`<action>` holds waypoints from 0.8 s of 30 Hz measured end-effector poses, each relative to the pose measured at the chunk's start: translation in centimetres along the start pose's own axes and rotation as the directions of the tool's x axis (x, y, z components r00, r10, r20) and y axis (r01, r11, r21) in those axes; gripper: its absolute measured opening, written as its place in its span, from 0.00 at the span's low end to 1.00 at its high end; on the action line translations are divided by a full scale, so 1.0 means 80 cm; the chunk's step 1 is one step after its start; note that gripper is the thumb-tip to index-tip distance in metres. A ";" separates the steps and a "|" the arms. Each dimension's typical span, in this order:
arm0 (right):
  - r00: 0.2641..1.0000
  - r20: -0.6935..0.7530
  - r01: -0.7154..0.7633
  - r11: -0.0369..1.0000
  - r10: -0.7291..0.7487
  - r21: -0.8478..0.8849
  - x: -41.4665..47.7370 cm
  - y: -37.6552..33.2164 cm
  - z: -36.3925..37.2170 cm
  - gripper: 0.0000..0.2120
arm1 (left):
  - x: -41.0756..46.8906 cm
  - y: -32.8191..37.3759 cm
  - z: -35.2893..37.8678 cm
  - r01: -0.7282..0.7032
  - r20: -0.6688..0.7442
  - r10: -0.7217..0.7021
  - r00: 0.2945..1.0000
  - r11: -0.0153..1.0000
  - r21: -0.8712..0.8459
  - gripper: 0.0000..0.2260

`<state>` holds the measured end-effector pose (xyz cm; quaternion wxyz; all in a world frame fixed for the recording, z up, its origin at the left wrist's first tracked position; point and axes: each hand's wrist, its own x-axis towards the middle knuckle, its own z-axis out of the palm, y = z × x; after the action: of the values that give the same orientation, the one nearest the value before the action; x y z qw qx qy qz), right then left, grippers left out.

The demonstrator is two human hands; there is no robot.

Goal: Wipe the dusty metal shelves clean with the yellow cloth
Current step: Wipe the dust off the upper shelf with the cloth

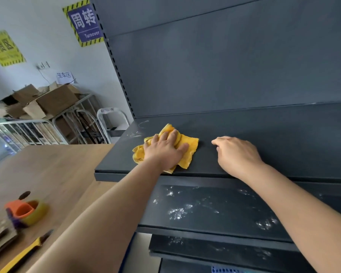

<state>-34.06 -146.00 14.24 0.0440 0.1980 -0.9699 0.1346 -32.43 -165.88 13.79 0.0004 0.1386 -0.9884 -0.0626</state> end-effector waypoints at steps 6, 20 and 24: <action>0.999 -0.006 -0.037 0.999 0.037 -0.006 -0.017 0.059 -0.015 0.16 | 0.017 0.094 0.014 -0.181 0.020 0.180 0.983 0.983 0.042 0.30; 1.000 -0.005 0.029 0.999 -0.029 -0.033 0.002 0.025 -0.006 0.16 | 0.082 0.022 0.006 -0.069 -0.011 0.069 0.998 0.997 0.028 0.28; 0.998 0.019 0.058 0.998 -0.057 -0.038 0.026 -0.015 0.012 0.15 | 0.105 -0.023 -0.001 -0.033 0.009 0.032 0.999 0.999 0.026 0.29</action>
<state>-35.53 -148.11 13.87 0.0432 0.2261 -0.9666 0.1126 -40.01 -169.99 13.53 -0.0048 0.1223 -0.9912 -0.0505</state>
